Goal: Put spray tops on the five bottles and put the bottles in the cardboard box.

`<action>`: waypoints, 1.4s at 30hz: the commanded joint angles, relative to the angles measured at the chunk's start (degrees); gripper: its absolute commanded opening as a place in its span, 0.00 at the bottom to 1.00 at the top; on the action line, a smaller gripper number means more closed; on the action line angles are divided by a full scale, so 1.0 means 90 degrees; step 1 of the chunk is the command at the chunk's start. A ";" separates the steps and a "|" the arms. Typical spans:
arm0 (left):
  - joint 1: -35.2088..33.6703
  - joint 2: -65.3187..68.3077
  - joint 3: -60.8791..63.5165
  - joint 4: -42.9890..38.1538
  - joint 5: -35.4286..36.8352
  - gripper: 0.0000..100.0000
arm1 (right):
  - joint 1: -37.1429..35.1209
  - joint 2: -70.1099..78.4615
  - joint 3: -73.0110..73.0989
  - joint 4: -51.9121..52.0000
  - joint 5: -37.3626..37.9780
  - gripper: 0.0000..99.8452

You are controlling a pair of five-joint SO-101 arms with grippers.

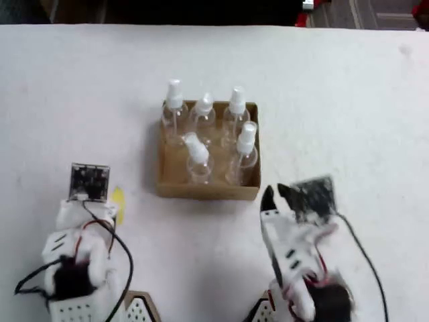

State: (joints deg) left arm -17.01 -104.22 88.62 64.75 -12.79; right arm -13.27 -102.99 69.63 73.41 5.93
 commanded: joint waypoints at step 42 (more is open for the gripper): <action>-0.0112 -0.0015 0.0928 0.0977 -0.0088 0.19 | 0.0034 -0.0015 0.3028 -0.0083 0.0059 0.03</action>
State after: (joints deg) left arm -17.45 -104.13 97.05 73.10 -12.79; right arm -13.36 -102.81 96.35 72.26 5.85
